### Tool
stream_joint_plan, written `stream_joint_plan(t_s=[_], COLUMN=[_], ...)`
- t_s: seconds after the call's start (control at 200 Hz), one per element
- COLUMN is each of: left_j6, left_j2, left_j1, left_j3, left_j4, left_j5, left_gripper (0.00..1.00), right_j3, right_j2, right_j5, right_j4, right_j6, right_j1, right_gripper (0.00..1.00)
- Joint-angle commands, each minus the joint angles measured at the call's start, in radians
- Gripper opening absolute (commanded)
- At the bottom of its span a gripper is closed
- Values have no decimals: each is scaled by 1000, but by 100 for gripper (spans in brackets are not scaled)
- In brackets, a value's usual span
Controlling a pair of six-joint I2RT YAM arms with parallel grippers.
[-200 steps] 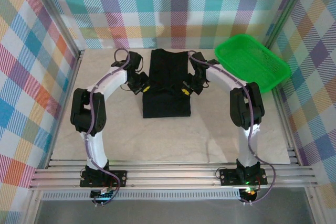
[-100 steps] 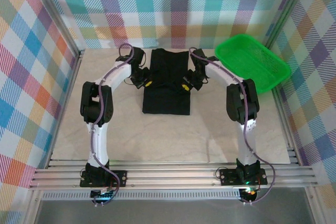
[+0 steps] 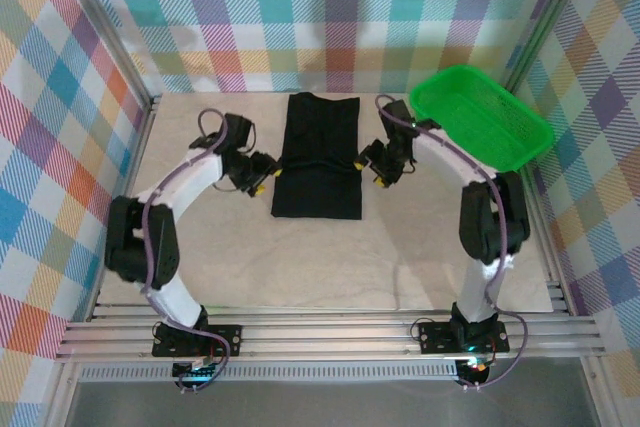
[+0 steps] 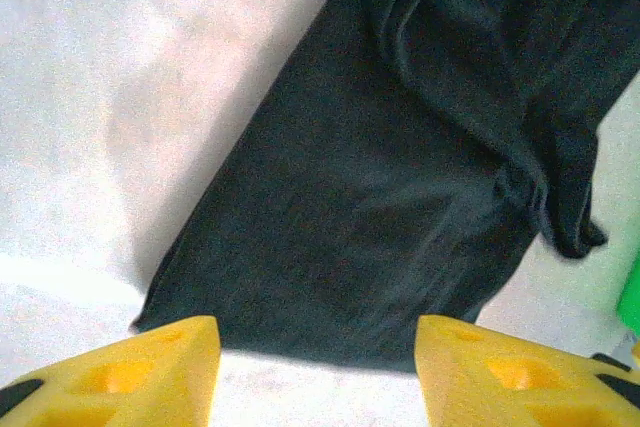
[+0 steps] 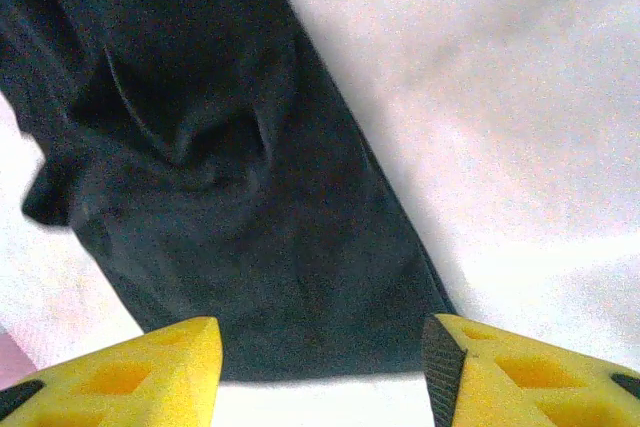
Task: Fold and stack the t-shirts
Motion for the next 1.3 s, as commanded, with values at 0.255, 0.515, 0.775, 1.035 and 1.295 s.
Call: stream_joint_plan(t_s=[0.255,0.515,0.775,1.035,1.295], left_j6=[-193,-156,-110,-70,-102], left_j2=[50,167,254,243,157], left_j1=[-43,-46,-48,-46,-37], left_j3=[-206,-154,-34,35,181], left_j4=[169,179,152,90,38], left_j5=[82,89,64,32,46], left_gripper=[52,49,25,0,0], right_j3=[-294,-196,-115,-75,68], right_j2=[-13,96,161,153,46], right_j5=[-98,-86,-65,-26,-8], right_j4=[182,161,109,91,4], right_j6=[128,83,35,4,-40], right_j1=[97,95,90,89,41], right_gripper=[59,56,38,3,0])
